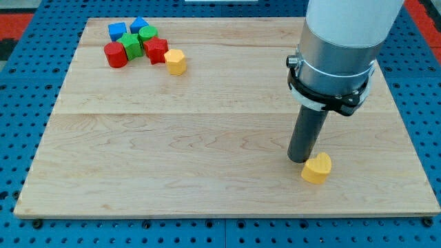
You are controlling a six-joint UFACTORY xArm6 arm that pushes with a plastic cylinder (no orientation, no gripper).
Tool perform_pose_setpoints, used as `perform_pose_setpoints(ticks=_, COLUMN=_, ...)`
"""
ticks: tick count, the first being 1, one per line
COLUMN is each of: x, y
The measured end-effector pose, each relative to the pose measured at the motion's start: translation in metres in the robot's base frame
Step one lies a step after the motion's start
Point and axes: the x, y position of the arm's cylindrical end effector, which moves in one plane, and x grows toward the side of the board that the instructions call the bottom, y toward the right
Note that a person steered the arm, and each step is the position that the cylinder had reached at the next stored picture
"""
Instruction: Move your arm to the bottom of the hexagon
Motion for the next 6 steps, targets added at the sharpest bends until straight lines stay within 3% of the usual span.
perform_pose_setpoints(ticks=3, x=0.0, y=-0.001)
perform_pose_setpoints(ticks=6, x=-0.076, y=-0.137)
